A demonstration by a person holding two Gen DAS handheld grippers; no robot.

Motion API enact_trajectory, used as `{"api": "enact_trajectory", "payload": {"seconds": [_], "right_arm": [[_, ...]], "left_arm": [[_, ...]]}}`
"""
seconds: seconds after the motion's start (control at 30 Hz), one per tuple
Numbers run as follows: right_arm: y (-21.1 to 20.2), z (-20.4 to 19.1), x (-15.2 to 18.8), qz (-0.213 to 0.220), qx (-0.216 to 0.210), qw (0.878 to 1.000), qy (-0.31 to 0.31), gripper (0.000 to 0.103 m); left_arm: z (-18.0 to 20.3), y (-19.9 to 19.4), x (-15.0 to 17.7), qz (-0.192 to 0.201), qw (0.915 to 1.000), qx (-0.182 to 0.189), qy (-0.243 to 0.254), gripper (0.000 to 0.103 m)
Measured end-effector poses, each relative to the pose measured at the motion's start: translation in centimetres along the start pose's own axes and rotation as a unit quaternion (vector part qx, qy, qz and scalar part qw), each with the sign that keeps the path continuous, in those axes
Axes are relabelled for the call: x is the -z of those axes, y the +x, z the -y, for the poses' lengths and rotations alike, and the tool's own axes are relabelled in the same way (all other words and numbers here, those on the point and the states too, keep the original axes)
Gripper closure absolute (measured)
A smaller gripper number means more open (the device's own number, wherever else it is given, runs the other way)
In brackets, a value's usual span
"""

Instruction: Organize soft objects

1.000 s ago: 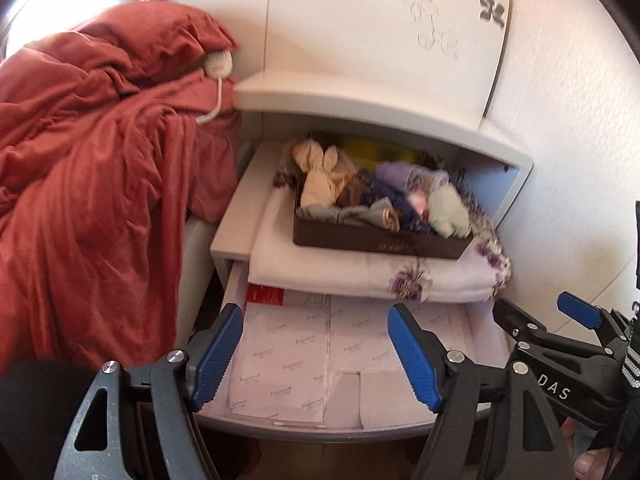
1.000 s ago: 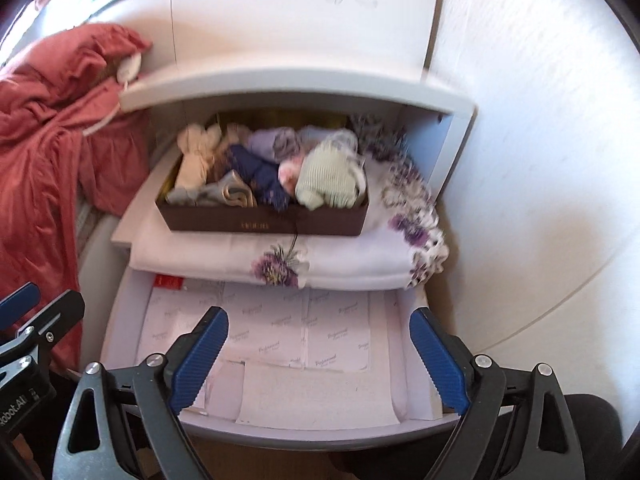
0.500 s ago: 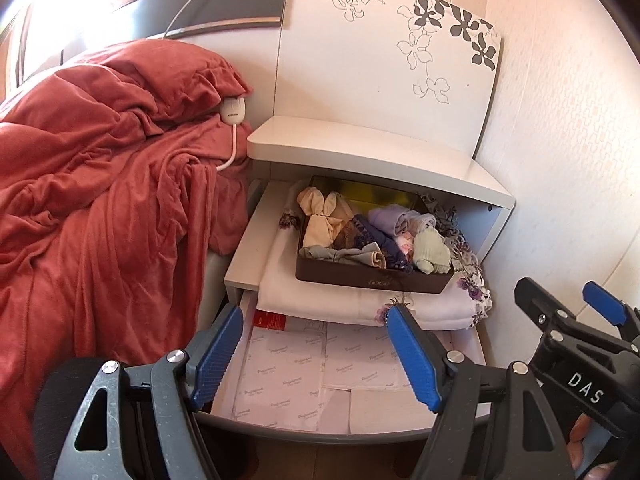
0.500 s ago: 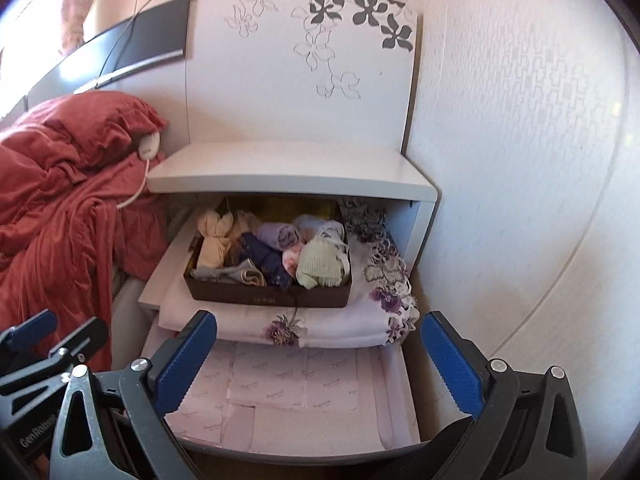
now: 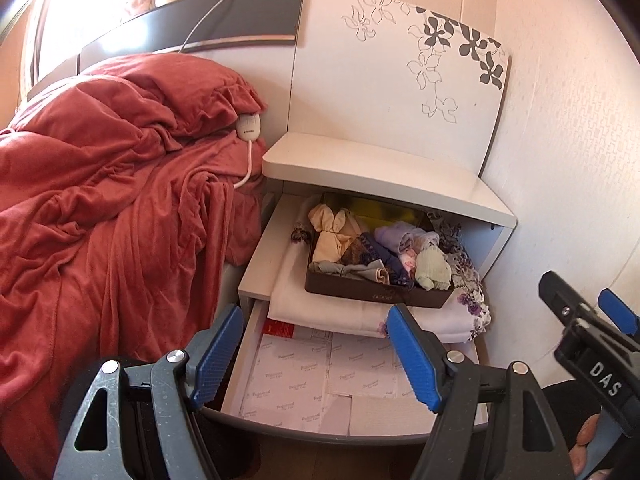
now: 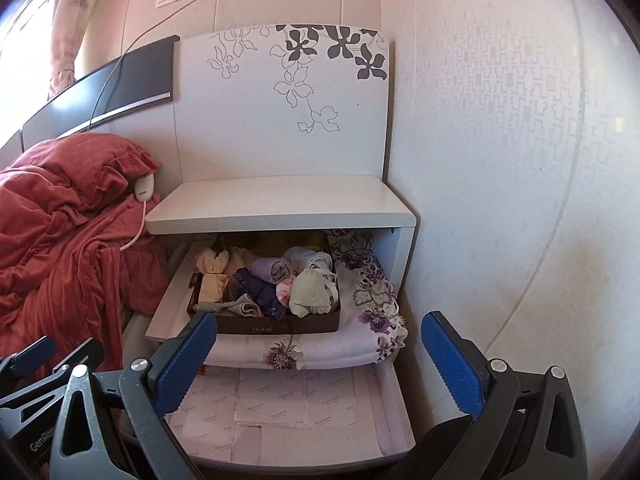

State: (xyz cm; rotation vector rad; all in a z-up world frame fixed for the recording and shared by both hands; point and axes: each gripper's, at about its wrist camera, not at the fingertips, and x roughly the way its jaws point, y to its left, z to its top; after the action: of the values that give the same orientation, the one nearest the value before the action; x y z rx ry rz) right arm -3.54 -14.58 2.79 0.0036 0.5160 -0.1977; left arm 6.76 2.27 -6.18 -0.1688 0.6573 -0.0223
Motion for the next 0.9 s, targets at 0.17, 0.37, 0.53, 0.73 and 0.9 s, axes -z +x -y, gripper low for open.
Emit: {"api": "enact_trajectory", "payload": {"seconds": [0.17,0.37,0.53,0.73,0.9], "right_arm": [[-0.1,-0.3,0.1,0.002,0.000,1.000,-0.004,0.000],[0.1,-0.3,0.4,-0.002,-0.003,1.000,-0.002,0.000],[0.4,-0.2,0.7,-0.008,-0.003,1.000,-0.002,0.000],[0.7,-0.4,1.0,-0.016,-0.006,1.000,-0.007,0.000],[0.9,-0.3,1.1,-0.018,-0.006,1.000,-0.004,0.000]], "left_arm": [[0.3,-0.3,0.1,0.007,0.9999,-0.005,0.007,0.027],[0.4,-0.4,0.1,0.006,0.9999,-0.006,0.008,0.027],[0.2,-0.9,-0.1,0.015,0.9998,-0.010,0.008,0.027],[0.4,-1.1,-0.1,0.020,0.9995,-0.016,0.017,0.027],[0.7,-1.1,-0.1,0.019,0.9993,-0.018,0.028,0.027]]}}
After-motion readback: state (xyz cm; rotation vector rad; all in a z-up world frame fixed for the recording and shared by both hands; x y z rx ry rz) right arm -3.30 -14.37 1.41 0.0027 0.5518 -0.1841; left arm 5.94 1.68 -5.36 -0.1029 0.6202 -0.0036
